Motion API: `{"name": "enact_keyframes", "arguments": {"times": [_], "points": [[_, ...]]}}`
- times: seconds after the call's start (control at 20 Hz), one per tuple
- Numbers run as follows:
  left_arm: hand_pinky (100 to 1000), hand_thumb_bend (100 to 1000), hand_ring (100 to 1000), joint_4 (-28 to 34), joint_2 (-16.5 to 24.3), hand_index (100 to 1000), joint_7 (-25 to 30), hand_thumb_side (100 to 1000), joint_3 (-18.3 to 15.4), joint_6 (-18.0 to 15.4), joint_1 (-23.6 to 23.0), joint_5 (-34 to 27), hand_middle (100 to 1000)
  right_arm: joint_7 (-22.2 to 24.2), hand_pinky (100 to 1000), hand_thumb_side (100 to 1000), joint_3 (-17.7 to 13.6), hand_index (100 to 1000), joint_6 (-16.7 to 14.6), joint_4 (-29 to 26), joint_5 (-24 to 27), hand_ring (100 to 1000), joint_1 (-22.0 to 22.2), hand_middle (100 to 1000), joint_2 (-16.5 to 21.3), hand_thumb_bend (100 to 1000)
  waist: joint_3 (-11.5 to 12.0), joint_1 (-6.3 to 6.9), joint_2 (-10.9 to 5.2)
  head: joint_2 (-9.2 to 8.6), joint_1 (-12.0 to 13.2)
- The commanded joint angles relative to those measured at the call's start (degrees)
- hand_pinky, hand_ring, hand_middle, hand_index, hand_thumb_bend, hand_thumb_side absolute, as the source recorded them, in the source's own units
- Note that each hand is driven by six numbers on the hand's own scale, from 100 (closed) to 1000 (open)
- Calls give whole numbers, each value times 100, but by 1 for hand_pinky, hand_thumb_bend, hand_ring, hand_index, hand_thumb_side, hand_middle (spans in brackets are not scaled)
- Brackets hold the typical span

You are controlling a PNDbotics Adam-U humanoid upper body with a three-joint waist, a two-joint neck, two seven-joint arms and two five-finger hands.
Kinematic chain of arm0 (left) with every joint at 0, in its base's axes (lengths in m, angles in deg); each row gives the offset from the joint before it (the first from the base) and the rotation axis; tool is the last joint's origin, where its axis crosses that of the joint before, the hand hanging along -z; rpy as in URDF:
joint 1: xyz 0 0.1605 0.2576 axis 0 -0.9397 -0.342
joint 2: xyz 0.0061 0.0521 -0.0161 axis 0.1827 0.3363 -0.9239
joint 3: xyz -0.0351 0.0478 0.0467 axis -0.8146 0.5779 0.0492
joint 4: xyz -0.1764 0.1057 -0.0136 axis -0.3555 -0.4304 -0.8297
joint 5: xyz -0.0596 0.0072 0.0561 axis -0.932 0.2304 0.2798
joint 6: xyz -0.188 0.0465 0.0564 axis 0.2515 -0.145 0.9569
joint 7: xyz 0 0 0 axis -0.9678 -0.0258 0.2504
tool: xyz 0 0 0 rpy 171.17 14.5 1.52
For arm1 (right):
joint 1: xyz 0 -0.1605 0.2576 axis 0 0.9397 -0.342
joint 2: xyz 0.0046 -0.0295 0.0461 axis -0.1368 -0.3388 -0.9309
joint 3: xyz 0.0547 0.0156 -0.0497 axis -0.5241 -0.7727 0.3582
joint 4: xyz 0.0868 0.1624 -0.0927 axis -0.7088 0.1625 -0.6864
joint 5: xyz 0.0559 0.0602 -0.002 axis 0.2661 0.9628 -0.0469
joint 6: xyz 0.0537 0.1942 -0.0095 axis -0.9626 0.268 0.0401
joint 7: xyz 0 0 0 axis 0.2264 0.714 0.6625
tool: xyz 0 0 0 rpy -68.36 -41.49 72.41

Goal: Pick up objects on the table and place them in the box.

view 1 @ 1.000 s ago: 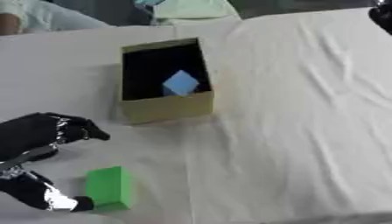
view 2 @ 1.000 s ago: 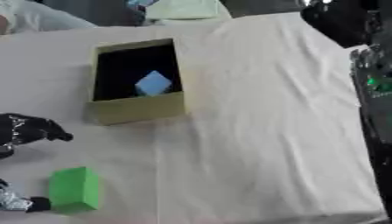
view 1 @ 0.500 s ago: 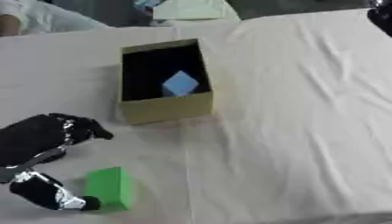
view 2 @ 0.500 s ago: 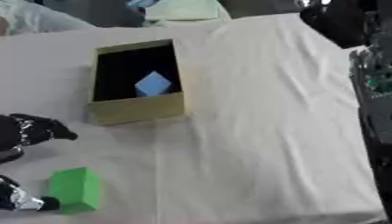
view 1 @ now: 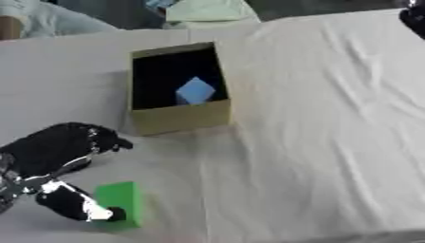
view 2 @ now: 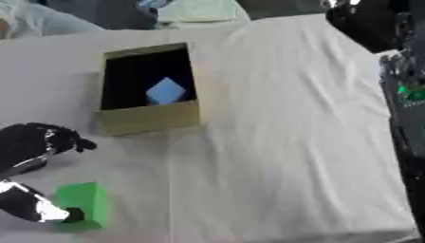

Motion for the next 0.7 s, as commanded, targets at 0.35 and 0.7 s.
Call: {"name": "enact_keyframes", "arguments": {"times": [0.35,0.7], "points": [[727,590,759,62,66,889,453,632,11,-264,71,45,713,-19,824,720,-46,821,12,-91,14,729,-34,520,60,100,2,-4,-71,29,-43],[736,666,761,62,265,887,422,593,-97,-334,43,-75,718,-17,825,719,-50,821,25,-91,7,729,7,520,73,100,70,15,-111,29,-121]]}}
